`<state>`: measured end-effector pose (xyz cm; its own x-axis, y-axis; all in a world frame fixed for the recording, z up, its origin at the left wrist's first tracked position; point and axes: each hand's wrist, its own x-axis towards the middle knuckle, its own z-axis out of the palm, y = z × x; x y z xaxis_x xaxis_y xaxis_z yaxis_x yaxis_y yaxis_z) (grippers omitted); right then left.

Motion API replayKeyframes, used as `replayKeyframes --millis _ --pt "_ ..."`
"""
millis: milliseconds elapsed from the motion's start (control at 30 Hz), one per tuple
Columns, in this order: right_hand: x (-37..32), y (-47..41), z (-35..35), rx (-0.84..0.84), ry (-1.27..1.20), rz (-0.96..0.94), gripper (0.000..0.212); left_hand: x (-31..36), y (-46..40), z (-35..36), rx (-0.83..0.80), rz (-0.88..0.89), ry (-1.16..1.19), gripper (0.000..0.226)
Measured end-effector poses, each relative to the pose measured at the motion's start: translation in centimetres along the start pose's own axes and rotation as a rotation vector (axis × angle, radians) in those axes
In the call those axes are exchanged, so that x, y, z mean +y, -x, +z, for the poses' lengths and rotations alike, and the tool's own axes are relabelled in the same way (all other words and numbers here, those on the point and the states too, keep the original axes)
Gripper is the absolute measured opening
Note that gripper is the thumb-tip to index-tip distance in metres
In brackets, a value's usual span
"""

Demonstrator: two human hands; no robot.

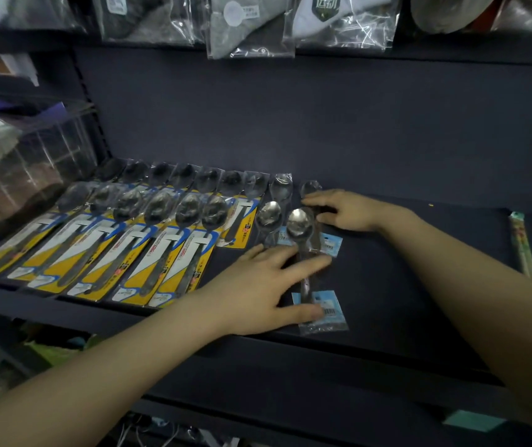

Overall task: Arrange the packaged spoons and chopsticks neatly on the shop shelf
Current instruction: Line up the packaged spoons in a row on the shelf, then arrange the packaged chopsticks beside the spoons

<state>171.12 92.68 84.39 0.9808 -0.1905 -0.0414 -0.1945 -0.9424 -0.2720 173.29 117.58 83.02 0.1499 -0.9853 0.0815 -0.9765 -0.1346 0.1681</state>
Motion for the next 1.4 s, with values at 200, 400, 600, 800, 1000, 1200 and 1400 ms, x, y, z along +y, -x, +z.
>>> replayKeyframes --millis 200,400,600,800,1000,1200,1400 --pt "-0.3 -0.4 0.9 0.042 0.050 0.011 0.043 -1.2 -0.1 -0.4 -0.078 0.051 0.056 0.058" --pt "-1.3 0.5 1.3 0.244 -0.056 0.024 0.044 -1.5 0.2 -0.5 -0.067 0.090 0.074 0.055" --pt "-4.0 1.5 1.2 0.286 -0.214 0.124 0.022 -1.3 0.4 -0.5 -0.003 0.135 -0.028 0.067" --pt "-4.9 1.6 0.5 0.360 -0.546 0.164 0.024 -1.0 0.8 -0.4 -0.041 0.179 0.023 0.058" --pt "-4.6 2.6 1.3 0.339 -0.310 0.235 0.018 -1.2 1.1 -0.4 -0.100 0.190 0.058 0.055" --pt "-5.8 4.3 1.4 0.372 -0.264 0.438 0.045 -2.1 1.5 0.1 -0.090 0.165 0.014 0.056" --pt "-7.2 4.5 2.1 0.369 -0.573 0.509 0.020 -2.2 1.5 0.1 -0.118 0.150 0.072 0.058"
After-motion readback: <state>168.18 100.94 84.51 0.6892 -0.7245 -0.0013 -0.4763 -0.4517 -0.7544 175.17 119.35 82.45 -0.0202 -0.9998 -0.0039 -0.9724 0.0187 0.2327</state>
